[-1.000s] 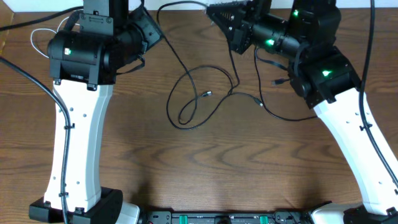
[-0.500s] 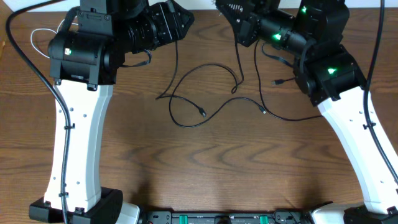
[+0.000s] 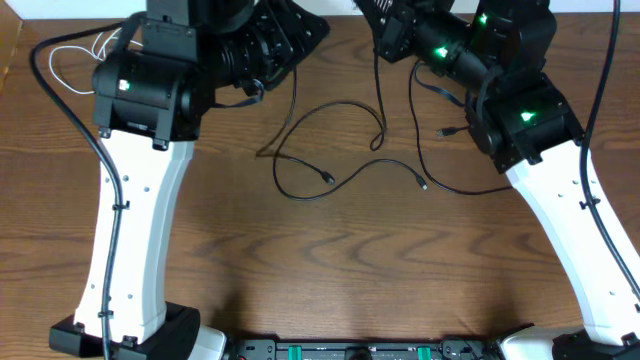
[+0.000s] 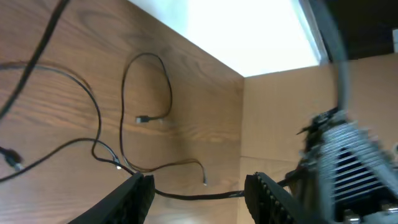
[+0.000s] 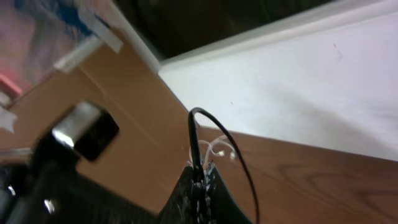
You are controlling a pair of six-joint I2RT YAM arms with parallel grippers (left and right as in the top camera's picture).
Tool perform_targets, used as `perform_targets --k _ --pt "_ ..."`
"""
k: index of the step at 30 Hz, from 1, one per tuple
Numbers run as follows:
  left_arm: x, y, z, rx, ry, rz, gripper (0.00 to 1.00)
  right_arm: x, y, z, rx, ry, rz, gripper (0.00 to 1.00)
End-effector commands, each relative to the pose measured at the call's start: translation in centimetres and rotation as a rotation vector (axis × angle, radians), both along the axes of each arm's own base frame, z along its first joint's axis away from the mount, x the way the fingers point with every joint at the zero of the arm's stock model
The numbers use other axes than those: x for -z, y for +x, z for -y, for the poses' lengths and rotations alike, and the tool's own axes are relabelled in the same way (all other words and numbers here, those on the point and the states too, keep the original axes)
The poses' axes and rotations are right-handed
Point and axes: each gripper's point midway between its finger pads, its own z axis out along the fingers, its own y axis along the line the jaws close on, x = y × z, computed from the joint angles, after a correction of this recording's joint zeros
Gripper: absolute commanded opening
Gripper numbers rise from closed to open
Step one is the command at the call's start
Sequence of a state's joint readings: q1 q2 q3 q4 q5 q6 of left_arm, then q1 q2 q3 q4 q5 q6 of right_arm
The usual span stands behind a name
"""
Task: Untangle cables
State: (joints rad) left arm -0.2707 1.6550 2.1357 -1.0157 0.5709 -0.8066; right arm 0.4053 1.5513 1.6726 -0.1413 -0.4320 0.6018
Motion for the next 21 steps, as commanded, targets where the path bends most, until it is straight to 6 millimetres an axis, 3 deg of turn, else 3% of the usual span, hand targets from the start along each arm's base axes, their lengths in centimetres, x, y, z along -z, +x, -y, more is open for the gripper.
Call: perform_targets --k 1,5,13,21 --pt "-0.5 -0.9 0.8 0.070 0.053 0.073 0.52 -1.2 0.4 0.5 0.044 0.092 -0.041 0.01" --pt "-0.1 -2.1 2.4 0.279 0.225 0.271 0.53 -1.6 0.6 0.7 0.057 0.141 -0.070 0.01" --pt "0.1 -4.9 6.3 0.552 0.366 0.503 0.54 -1.5 0.2 0.4 0.027 0.180 -0.122 0.01" --pt "0.9 -3.7 6.0 0.514 0.430 0.514 0.54 -2.2 -0.7 -0.4 -0.046 0.249 -0.169 0.01"
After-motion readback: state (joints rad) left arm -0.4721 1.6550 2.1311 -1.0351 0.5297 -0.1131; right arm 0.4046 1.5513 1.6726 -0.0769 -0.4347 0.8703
